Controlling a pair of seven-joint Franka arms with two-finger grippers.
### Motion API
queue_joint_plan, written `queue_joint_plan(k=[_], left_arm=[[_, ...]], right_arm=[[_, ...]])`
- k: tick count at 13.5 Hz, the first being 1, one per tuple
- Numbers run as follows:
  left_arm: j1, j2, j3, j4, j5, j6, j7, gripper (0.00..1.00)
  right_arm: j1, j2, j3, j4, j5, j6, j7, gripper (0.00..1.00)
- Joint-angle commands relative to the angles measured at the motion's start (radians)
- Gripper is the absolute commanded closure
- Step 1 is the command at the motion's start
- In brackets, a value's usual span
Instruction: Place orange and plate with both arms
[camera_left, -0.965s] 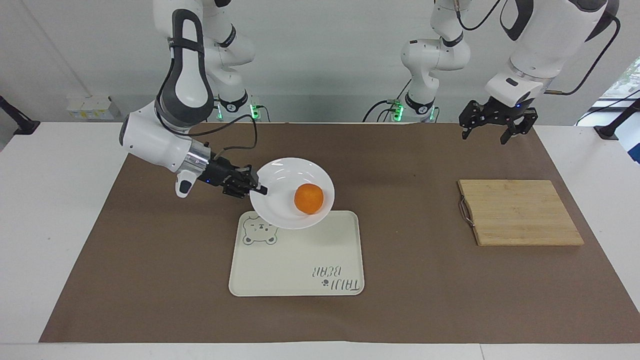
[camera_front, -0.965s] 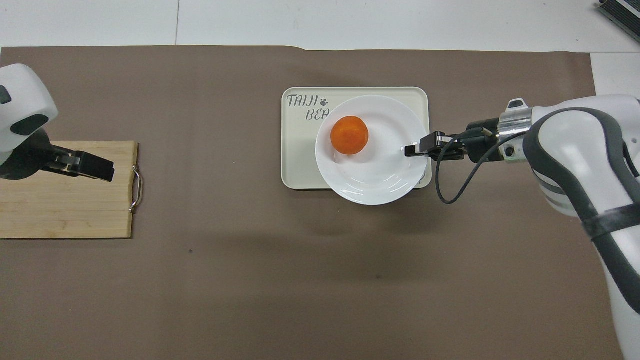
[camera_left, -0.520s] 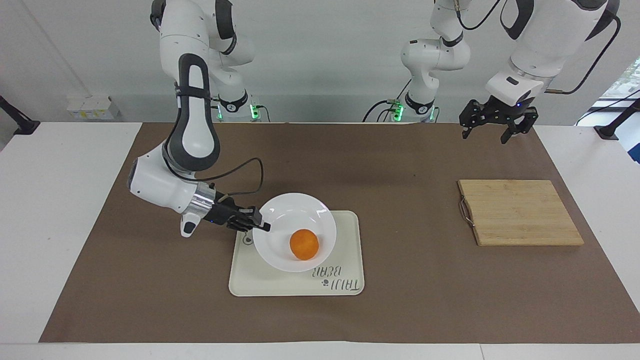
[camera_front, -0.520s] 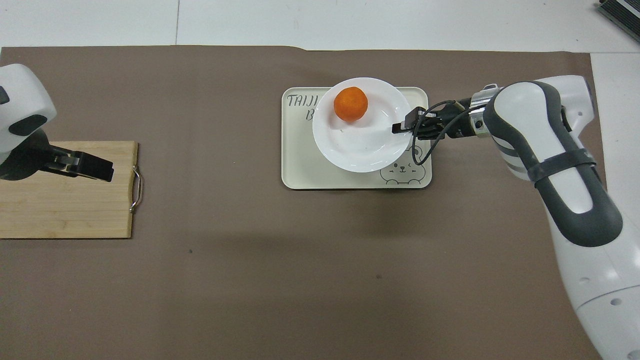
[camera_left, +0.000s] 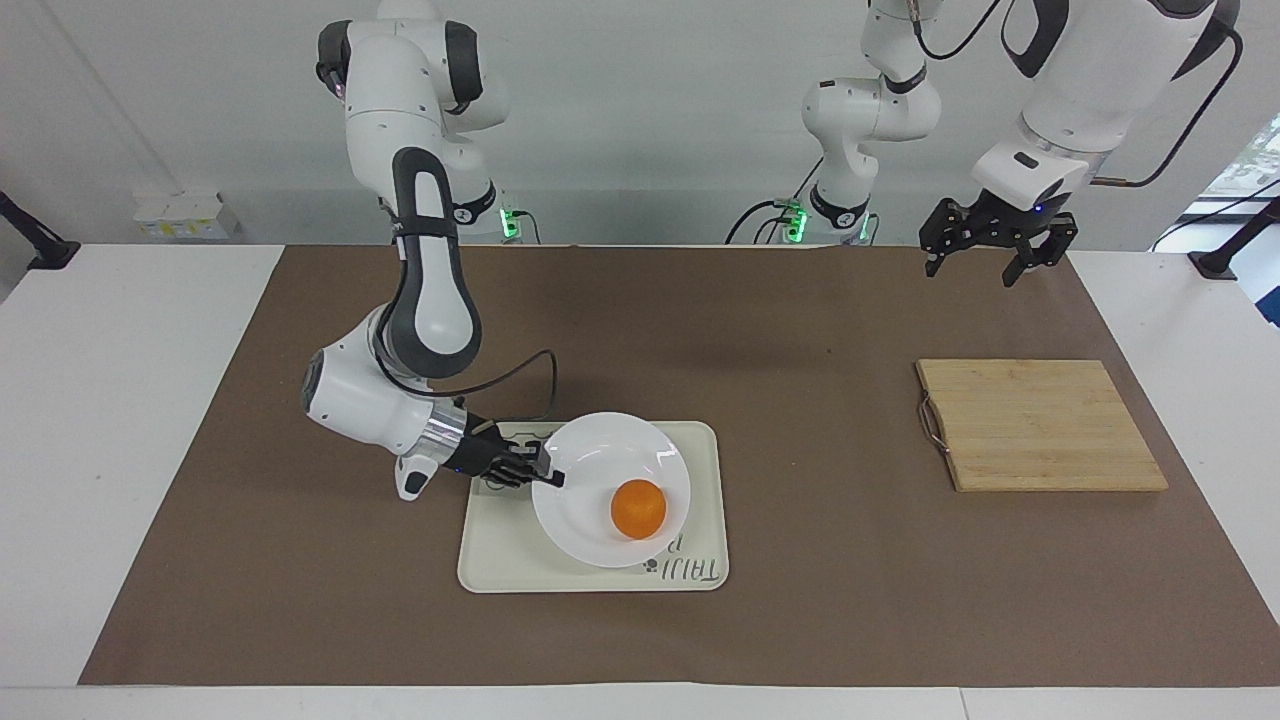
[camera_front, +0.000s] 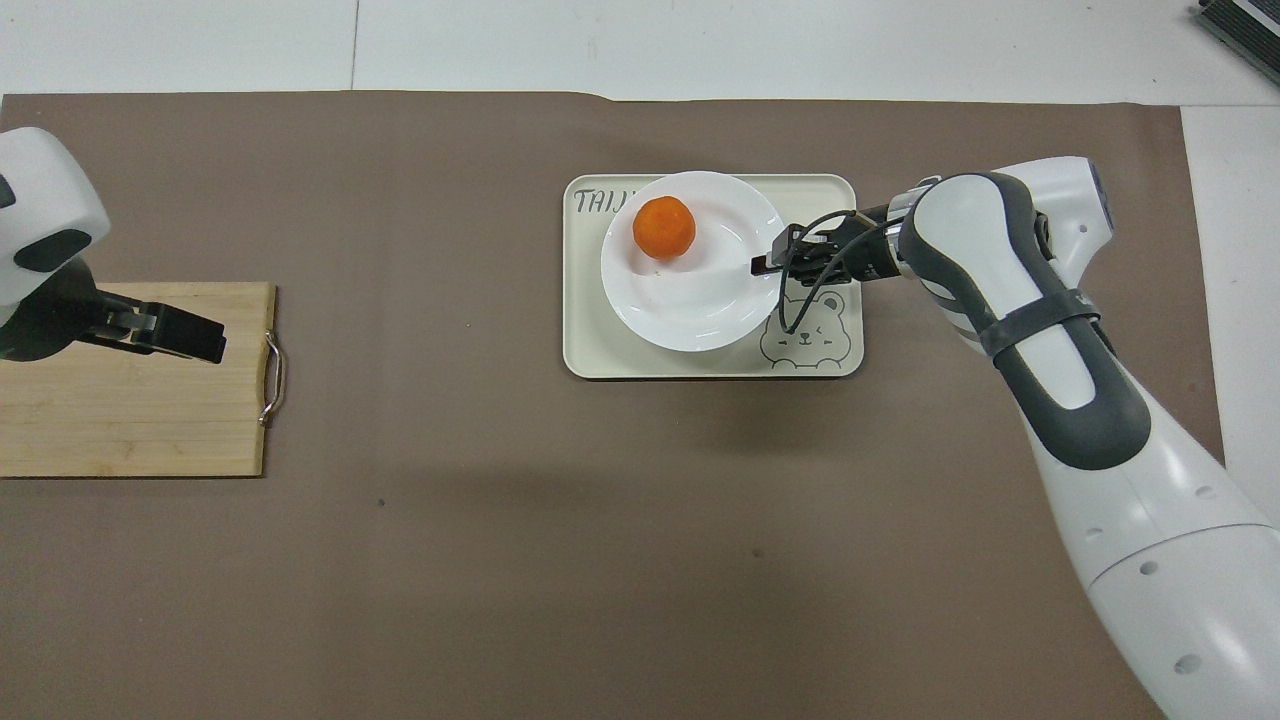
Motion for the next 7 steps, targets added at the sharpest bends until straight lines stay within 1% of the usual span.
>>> queue_joint_plan(k=[1, 2, 5, 7], left_arm=[[0.019, -0.02, -0.01, -0.021, -0.011, 0.015, 0.01, 0.0], [0.019, -0.02, -0.008, -0.021, -0.011, 0.015, 0.01, 0.0], [0.019, -0.02, -0.008, -0.021, -0.01, 0.015, 0.01, 0.0], [0.019, -0.02, -0.008, -0.021, -0.01, 0.015, 0.01, 0.0]], right_arm=[[-0.004, -0.011, 0.002, -0.027, -0.02, -0.025, -0.017, 1.0], [-0.013, -0.007, 0.002, -0.027, -0.049, -0.026, -0.02, 1.0], [-0.02, -0.004, 0.002, -0.028, -0.064, -0.022, -0.047, 1.0], [-0.023, -0.007, 0.001, -0.053, -0.093, -0.017, -0.072, 1.0]])
